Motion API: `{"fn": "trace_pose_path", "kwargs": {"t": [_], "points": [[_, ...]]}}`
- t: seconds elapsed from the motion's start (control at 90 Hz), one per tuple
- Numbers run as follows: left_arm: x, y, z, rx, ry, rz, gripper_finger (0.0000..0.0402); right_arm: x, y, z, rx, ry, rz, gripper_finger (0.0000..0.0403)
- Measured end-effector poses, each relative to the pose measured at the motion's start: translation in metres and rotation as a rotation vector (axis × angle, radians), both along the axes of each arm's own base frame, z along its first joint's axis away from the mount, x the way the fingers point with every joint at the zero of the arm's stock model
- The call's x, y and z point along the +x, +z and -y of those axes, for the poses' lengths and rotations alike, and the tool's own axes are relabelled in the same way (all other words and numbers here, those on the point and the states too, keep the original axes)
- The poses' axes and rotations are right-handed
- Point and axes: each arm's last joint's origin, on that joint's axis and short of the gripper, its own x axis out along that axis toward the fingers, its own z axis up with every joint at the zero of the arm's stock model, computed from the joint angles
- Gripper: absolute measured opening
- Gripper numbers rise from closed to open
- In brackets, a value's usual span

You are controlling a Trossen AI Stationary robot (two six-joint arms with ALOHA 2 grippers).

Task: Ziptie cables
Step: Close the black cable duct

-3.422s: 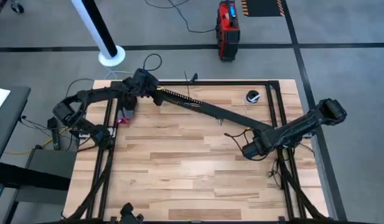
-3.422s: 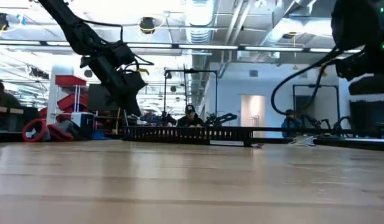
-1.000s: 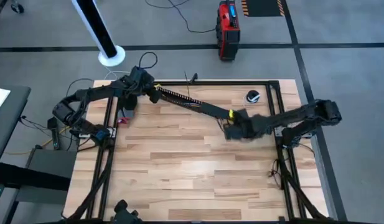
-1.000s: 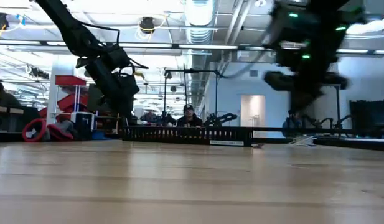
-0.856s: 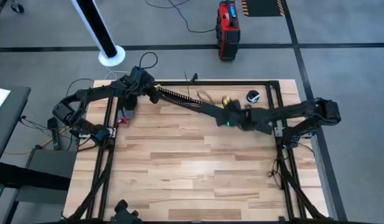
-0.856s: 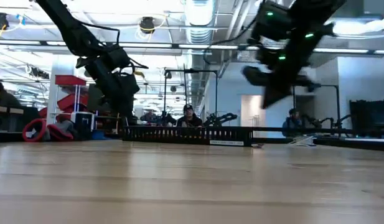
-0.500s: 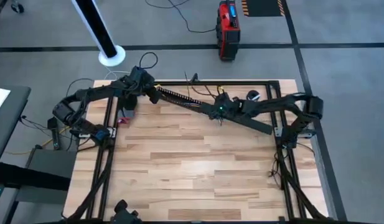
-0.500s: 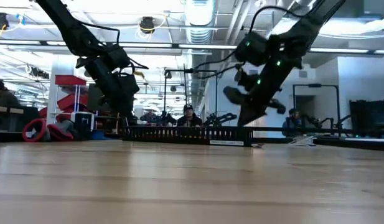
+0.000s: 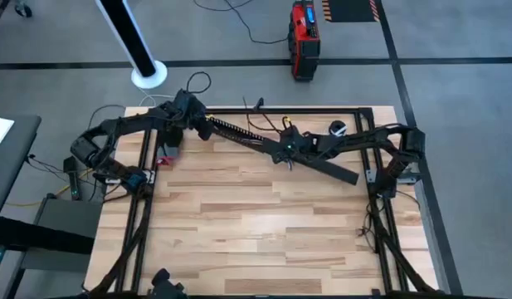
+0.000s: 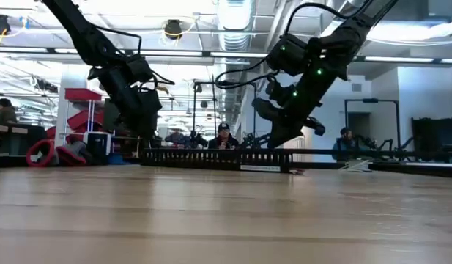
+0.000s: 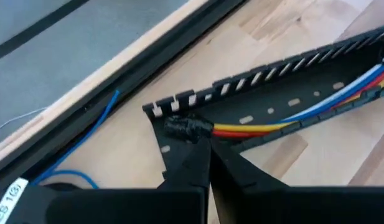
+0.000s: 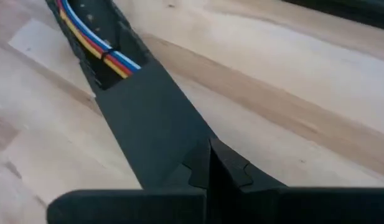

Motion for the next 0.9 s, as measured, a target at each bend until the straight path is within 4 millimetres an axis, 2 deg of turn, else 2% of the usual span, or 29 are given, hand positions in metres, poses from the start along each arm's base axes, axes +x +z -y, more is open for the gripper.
{"fn": "trace_pose_path", "kwargs": {"t": [0.3,0.444,0.9], "points": [[0.0,0.0,0.0,-0.005,0.0,-0.004,0.0,0.02,0.02,-0.01,-0.046,0.09,0.033,0.0],[-0.001,-0.001,0.0,-0.004,0.007,-0.014,0.0,0.021,0.018,-0.009,-0.042,0.108,0.018,0.0],[-0.012,-0.003,-0.003,0.065,0.178,-0.174,0.0,0.025,0.006,-0.005,0.016,0.144,0.012,0.0]]}}
